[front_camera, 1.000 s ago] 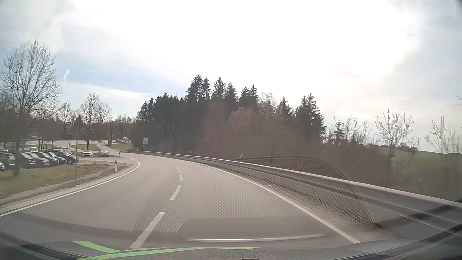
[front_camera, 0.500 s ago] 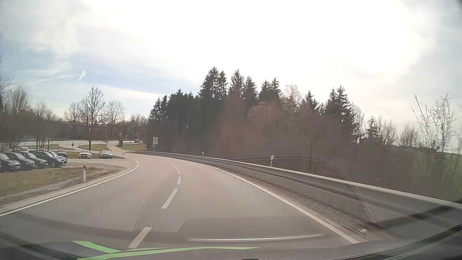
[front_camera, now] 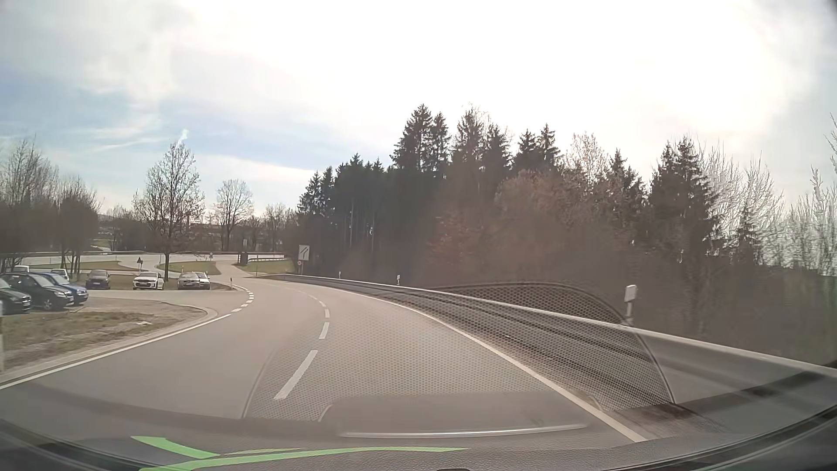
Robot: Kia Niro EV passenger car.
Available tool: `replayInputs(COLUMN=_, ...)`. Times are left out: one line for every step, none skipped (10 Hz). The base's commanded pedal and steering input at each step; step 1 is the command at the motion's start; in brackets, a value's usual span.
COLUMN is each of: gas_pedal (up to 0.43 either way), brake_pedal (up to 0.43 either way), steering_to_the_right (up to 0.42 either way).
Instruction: Follow the waypoints while adhering to traffic rules and regulations
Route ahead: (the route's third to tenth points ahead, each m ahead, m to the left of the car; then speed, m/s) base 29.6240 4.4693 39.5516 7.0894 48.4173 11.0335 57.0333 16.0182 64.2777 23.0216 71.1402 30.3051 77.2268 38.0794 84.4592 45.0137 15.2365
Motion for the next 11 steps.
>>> replayInputs(gas_pedal=0.079, brake_pedal=0.000, steering_to_the_right=-0.040)
replayInputs(gas_pedal=0.047, brake_pedal=0.000, steering_to_the_right=-0.040)
replayInputs(gas_pedal=0.000, brake_pedal=0.000, steering_to_the_right=-0.040)
replayInputs(gas_pedal=0.000, brake_pedal=0.000, steering_to_the_right=-0.040)
replayInputs(gas_pedal=0.000, brake_pedal=0.000, steering_to_the_right=-0.040)
replayInputs(gas_pedal=0.000, brake_pedal=0.000, steering_to_the_right=-0.039)
replayInputs(gas_pedal=0.000, brake_pedal=0.000, steering_to_the_right=-0.040)
replayInputs(gas_pedal=0.000, brake_pedal=0.000, steering_to_the_right=-0.040)
replayInputs(gas_pedal=0.000, brake_pedal=0.000, steering_to_the_right=-0.040)
replayInputs(gas_pedal=0.000, brake_pedal=0.000, steering_to_the_right=-0.040)
replayInputs(gas_pedal=0.000, brake_pedal=0.000, steering_to_the_right=-0.041)
